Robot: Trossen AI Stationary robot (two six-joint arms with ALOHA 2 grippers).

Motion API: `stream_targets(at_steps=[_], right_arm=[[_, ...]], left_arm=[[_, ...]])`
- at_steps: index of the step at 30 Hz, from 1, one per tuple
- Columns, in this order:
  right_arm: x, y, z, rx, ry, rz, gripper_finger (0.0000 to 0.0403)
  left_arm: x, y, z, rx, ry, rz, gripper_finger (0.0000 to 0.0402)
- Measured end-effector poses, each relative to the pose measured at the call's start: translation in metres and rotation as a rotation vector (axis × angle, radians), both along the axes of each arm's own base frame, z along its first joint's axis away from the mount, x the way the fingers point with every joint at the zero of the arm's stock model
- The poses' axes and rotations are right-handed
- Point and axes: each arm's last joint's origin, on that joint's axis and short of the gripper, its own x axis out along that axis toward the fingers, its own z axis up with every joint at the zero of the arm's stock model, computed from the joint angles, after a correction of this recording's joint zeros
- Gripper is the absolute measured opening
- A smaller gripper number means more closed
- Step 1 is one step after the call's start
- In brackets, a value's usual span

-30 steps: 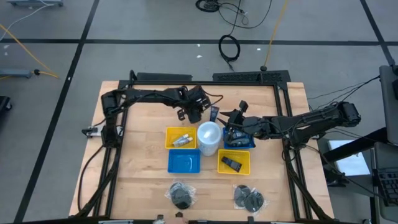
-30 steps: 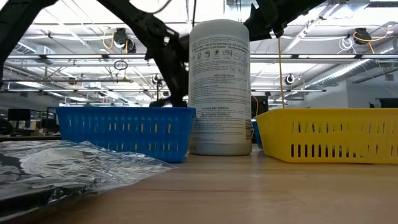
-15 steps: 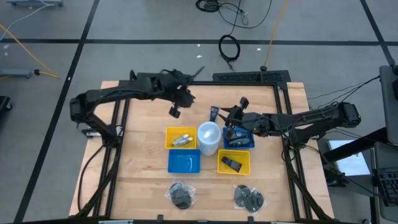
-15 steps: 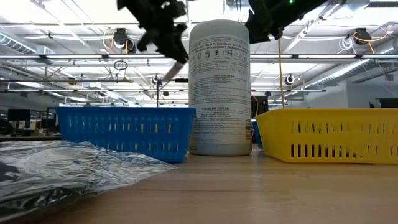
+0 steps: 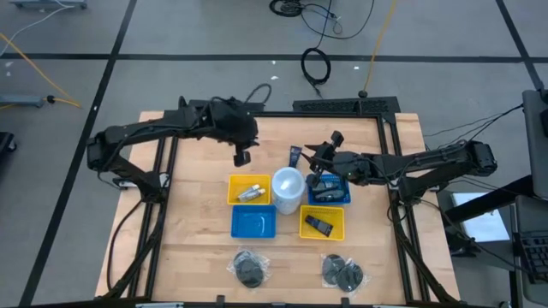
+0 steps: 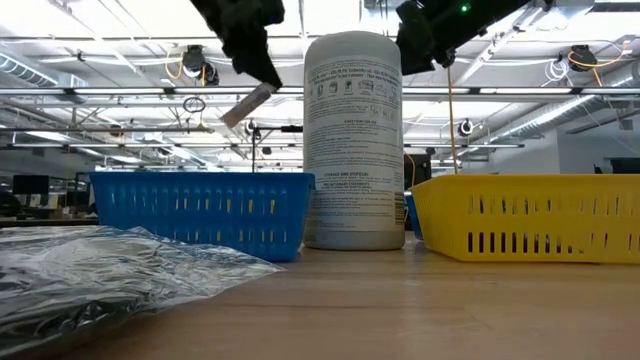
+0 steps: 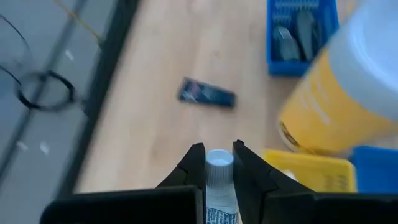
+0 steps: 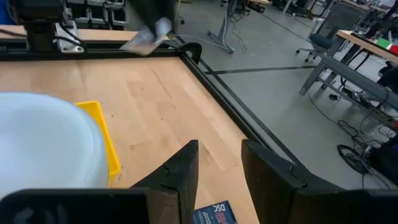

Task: Pick & Place Travel size toiletries
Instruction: Put the white toothpaste into the top yellow bin

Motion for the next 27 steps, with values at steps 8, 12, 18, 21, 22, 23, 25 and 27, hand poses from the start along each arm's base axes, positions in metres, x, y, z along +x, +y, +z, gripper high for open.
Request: stream_targets(at_steps=[8,12,18,21,22,23,25,27], right_arm=[[0.0,0.0,0.0,0.032,-0.023,-0.009,0.0114],[0.0,0.001,0.0,0.033,-0.023,-0.006,0.0114],[0.0,0.001,0.0,0.053,-0.037,-0.012,0.0114],[0.0,0.001,0.0,0.054,-0.037,-0.012,0.0114],[0.0,0.001,0.0,0.054,-0.037,-0.012,0.0114],[0.0,0.001,0.0,0.054,-0.037,-0.012,0.0114],[0.0,0.001,0.0,0.054,-0.037,-0.012,0.0114],[0.0,0.001,0.0,0.054,-0.037,-0.012,0.0114]], left_arm=[[0.007,-0.042,-0.033,-0.124,0.069,-0.02,0.0034],[0.01,-0.069,-0.052,-0.122,0.077,-0.013,0.0035],[0.009,-0.096,-0.068,-0.067,0.087,0.011,0.0035],[0.01,-0.102,-0.073,-0.054,0.069,0.015,0.0036],[0.01,-0.103,-0.074,-0.052,0.067,0.014,0.0036],[0.01,-0.103,-0.075,-0.052,0.061,0.015,0.0036],[0.01,-0.103,-0.078,-0.053,0.051,0.015,0.0036],[0.01,-0.102,-0.08,-0.056,0.046,0.022,0.0036]])
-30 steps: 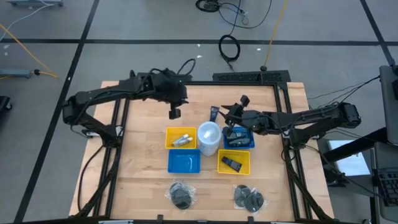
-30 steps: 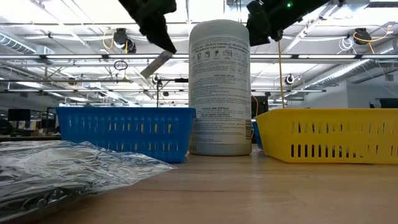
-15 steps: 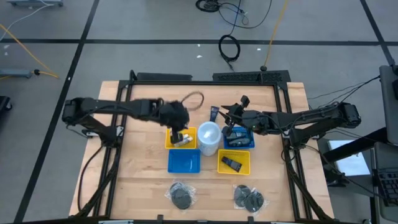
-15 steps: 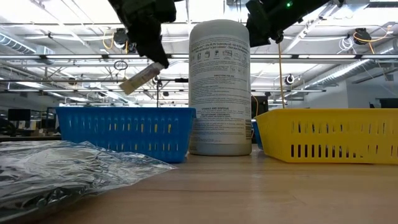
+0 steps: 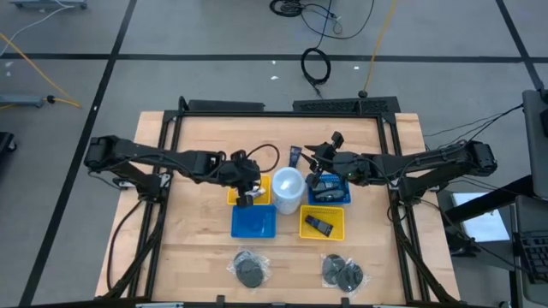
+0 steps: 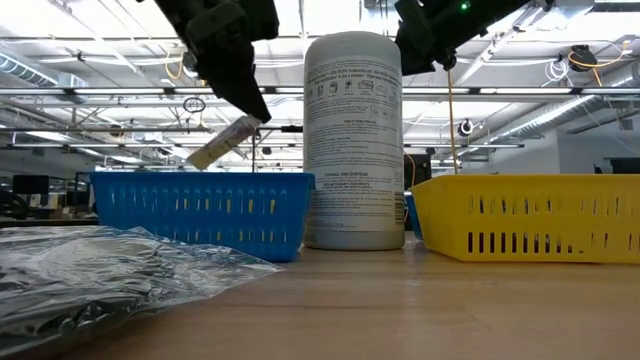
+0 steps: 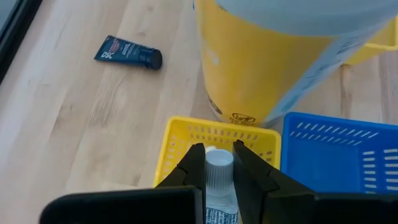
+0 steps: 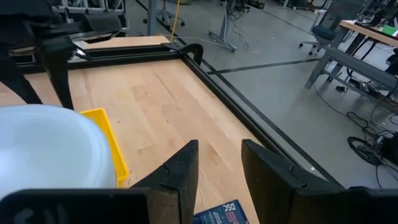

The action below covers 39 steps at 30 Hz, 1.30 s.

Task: Pick & Place Travel size toiletries
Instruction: Put the white toothpaste into the top yellow bin, then put the blue shave cream into the bottom yellow bin

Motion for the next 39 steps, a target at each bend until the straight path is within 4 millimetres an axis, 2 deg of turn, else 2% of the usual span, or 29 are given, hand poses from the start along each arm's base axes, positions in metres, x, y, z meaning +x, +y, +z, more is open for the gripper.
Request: stream_targets(at_steps=[10,18,24,29,34,39], right_arm=[[0.0,0.0,0.0,0.0,0.0,0.0,0.0114],[0.0,-0.001,0.0,-0.004,0.003,-0.004,0.0114],[0.0,-0.004,0.0,-0.003,0.001,-0.017,0.0114],[-0.003,-0.028,0.002,0.031,-0.021,-0.091,0.0114],[-0.008,-0.064,0.0,0.198,-0.052,-0.001,0.0114],[-0.024,-0.104,-0.005,0.3,-0.02,0.061,0.0114]], left_arm=[[0.0,0.004,-0.002,-0.004,-0.007,0.033,0.0044],[0.0,0.005,-0.002,-0.008,-0.011,0.053,0.0098],[0.0,0.005,-0.002,0.0,-0.011,0.059,0.0124],[0.0,0.005,-0.002,0.011,-0.012,0.069,0.0128],[0.0,0.005,-0.002,0.011,-0.012,0.069,0.0129],[0.0,0.005,-0.002,0.012,-0.013,0.07,0.0129]])
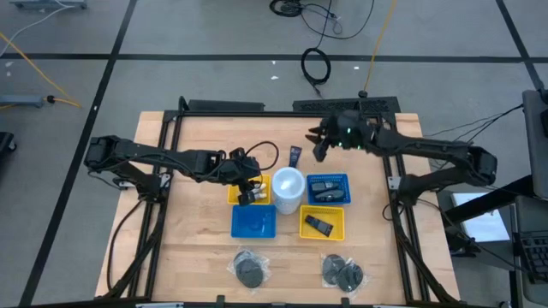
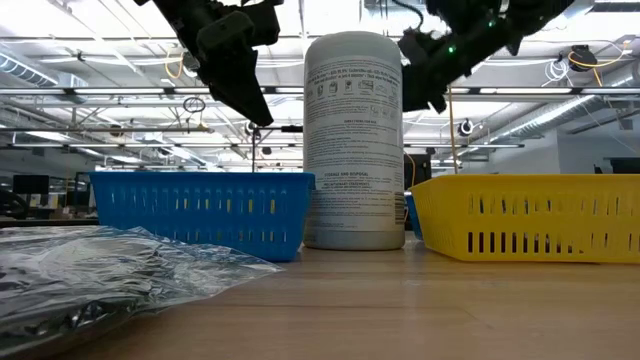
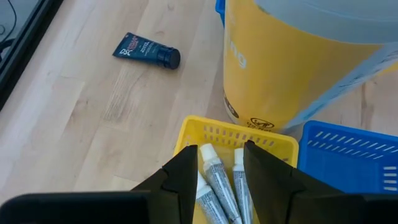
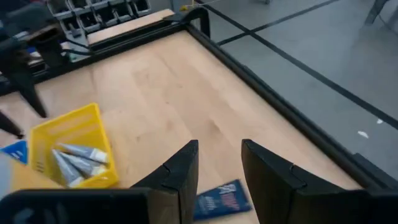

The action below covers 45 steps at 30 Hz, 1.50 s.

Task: Pick & Place Travel size toiletries
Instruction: Put the blue shave cream into the bottom yellow bin

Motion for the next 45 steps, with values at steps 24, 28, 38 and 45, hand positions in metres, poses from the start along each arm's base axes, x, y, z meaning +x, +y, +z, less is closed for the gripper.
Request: stream_targets(at_steps=[24,28,38,45], right_arm=[[-0.024,-0.091,-0.008,0.356,0.119,0.062,0.0114],[-0.007,-0.107,-0.009,0.458,0.227,0.056,0.0114],[0.025,-0.131,-0.01,0.395,0.44,0.242,0.0114],[0.04,-0.106,-0.016,0.037,0.694,0.48,0.0114]], left_arm=[[0.002,-0.005,0.002,-0.109,-0.06,0.111,0.0129],[0.002,-0.008,0.002,-0.137,-0.074,0.132,0.0129],[0.002,-0.016,0.002,-0.174,-0.084,0.15,0.0129],[0.002,-0.016,0.002,-0.189,-0.089,0.17,0.0129]])
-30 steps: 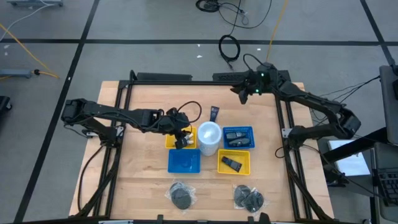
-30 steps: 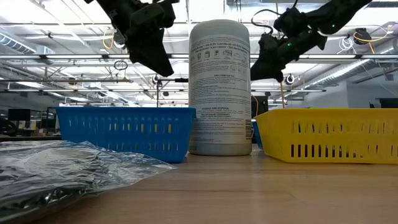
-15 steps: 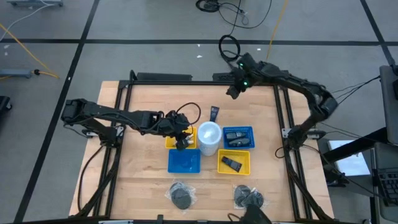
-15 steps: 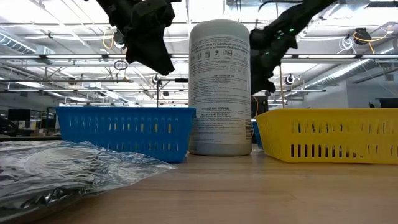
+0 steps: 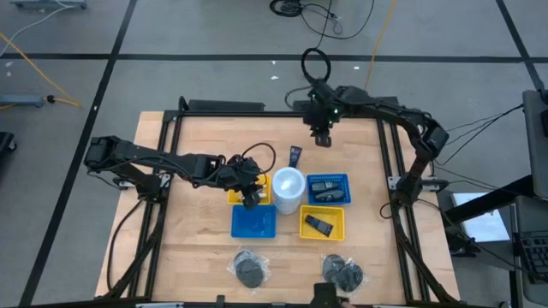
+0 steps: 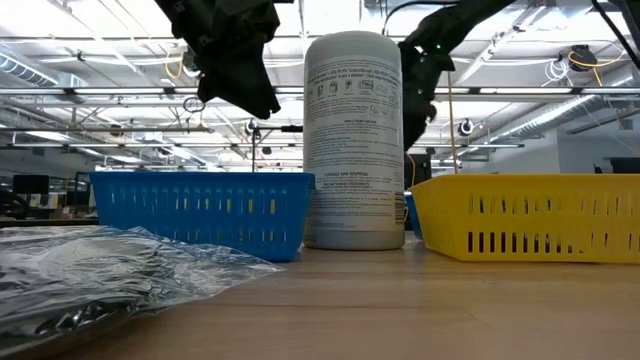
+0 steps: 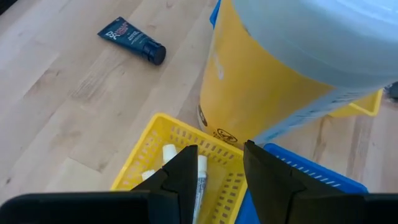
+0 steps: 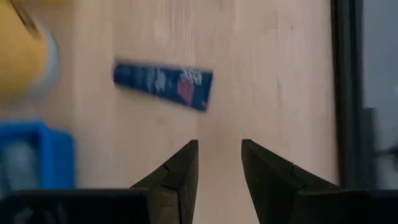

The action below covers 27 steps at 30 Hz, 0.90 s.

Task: Pick & Place Travel size toiletries
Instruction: Put the blue shave cream into the bottom yellow bin

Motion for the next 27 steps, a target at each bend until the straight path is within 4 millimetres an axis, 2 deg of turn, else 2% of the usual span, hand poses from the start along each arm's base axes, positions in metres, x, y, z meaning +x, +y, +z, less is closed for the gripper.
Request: stream_targets(at_steps=[3,7,16,22,27], right_arm=[[0.006,0.009,-0.007,-0.125,0.05,0.144,0.0114],[0.015,0.02,-0.027,-0.21,0.026,0.3,0.0114],[0.02,0.046,-0.082,-0.515,0.053,0.589,0.0114],[0.022,0.051,-0.094,-0.604,-0.031,0.6,0.0114],[0.021,0.056,-0.098,-0.551,-0.022,0.613,0.0114]], left_arm=[[0.0,0.0,0.0,0.004,-0.001,0.007,0.0129],[0.0,0.001,0.0,0.017,-0.002,0.019,0.0129],[0.0,-0.001,0.0,0.005,-0.005,0.027,0.0129],[0.0,-0.005,0.0,0.005,-0.005,0.014,0.0129],[0.0,-0.005,0.0,0.004,-0.006,0.012,0.0129]])
